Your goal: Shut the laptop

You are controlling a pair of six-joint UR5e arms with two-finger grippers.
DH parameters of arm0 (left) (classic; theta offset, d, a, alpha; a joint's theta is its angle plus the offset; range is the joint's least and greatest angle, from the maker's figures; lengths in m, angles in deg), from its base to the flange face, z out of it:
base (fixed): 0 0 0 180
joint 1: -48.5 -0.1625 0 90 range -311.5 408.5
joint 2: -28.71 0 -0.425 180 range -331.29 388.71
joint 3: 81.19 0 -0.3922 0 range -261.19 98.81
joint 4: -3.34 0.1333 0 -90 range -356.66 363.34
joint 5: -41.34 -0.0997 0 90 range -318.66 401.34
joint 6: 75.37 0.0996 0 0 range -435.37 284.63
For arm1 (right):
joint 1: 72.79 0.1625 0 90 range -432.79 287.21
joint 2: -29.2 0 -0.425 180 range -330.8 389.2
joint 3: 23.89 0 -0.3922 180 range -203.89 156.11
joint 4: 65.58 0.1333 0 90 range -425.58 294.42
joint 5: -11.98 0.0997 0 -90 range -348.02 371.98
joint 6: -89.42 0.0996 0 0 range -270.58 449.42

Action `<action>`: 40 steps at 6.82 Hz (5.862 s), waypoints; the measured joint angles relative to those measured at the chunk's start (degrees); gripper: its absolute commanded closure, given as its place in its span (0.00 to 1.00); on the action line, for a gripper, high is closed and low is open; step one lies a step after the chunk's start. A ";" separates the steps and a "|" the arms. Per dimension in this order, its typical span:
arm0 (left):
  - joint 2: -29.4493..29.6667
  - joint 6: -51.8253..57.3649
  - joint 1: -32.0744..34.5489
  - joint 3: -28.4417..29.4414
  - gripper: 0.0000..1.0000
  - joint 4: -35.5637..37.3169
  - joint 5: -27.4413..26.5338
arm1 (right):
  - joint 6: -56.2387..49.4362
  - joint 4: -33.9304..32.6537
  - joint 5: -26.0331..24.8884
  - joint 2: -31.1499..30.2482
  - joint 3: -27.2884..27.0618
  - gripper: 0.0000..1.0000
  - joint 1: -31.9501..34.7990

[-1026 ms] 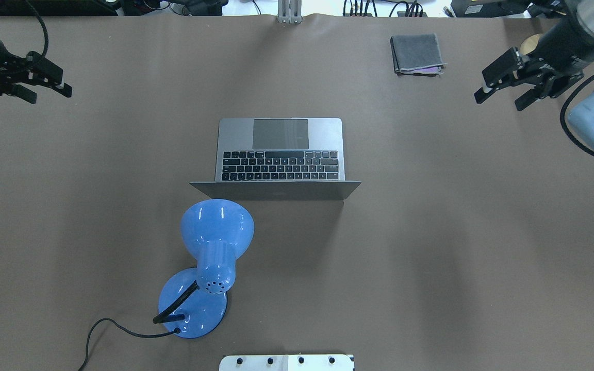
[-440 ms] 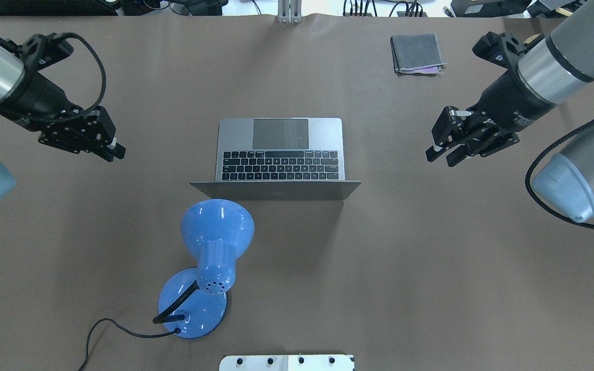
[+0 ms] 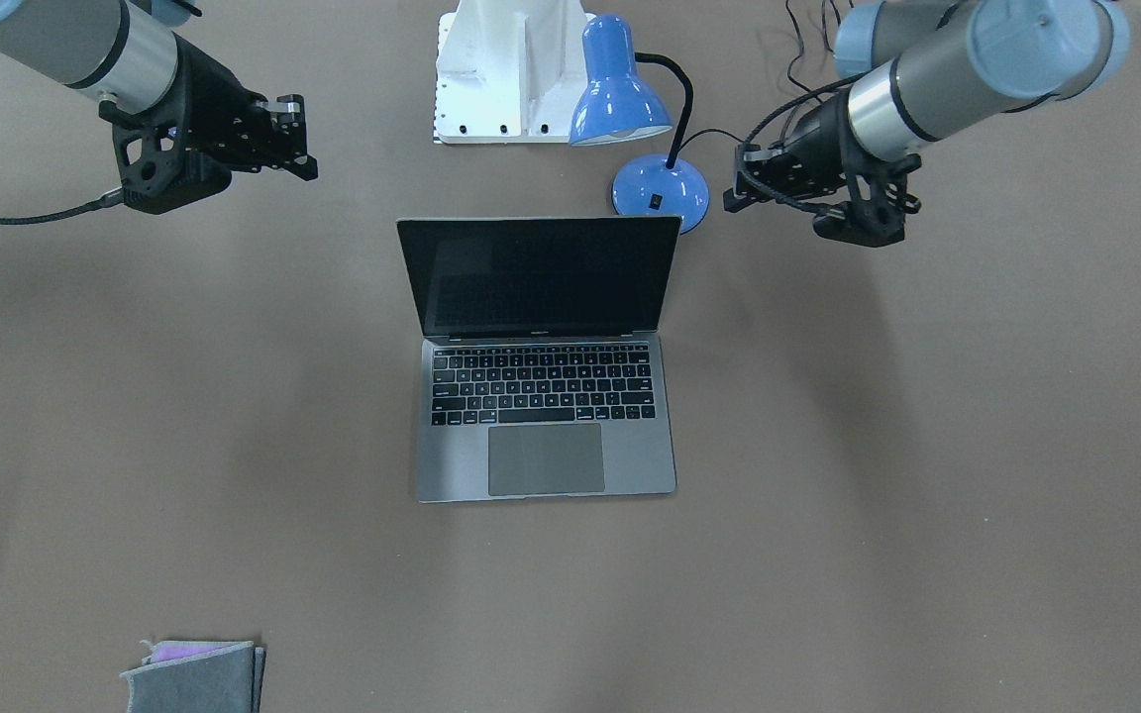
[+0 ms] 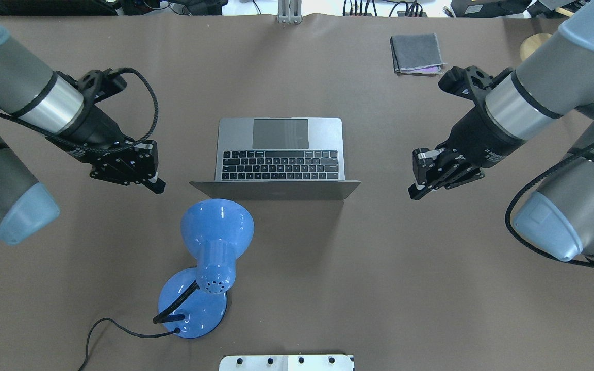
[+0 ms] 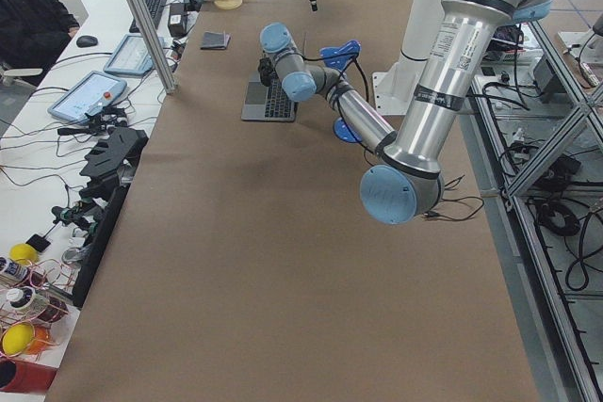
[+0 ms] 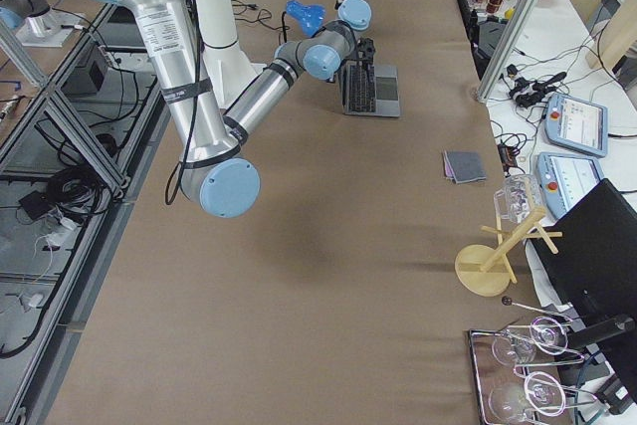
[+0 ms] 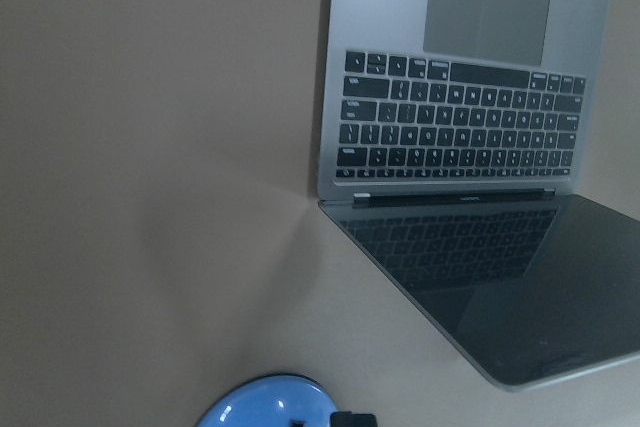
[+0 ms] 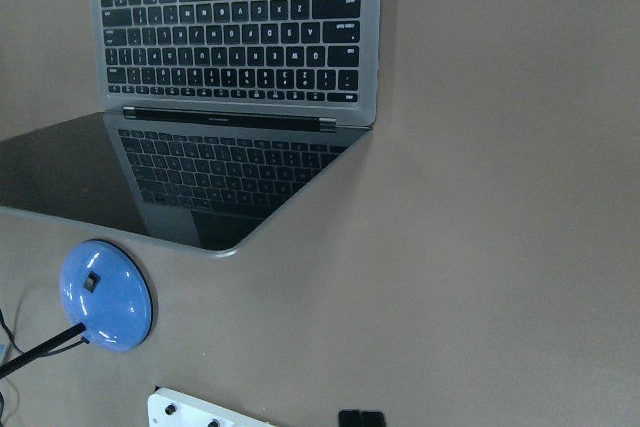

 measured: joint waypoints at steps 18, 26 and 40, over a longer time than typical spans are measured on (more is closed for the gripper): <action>8.94 -2.01 -6.67 7.59 1.00 -0.17 -3.14 | 1.66 0.25 -7.67 13.40 12.13 1.00 -4.90; 16.42 -1.60 -2.45 19.74 1.00 -4.58 -9.63 | 1.92 8.81 -8.41 19.76 25.04 1.00 -0.30; 23.39 -1.04 -5.43 41.98 1.00 -19.97 -27.73 | 1.94 25.00 -16.62 34.25 59.18 1.00 -2.27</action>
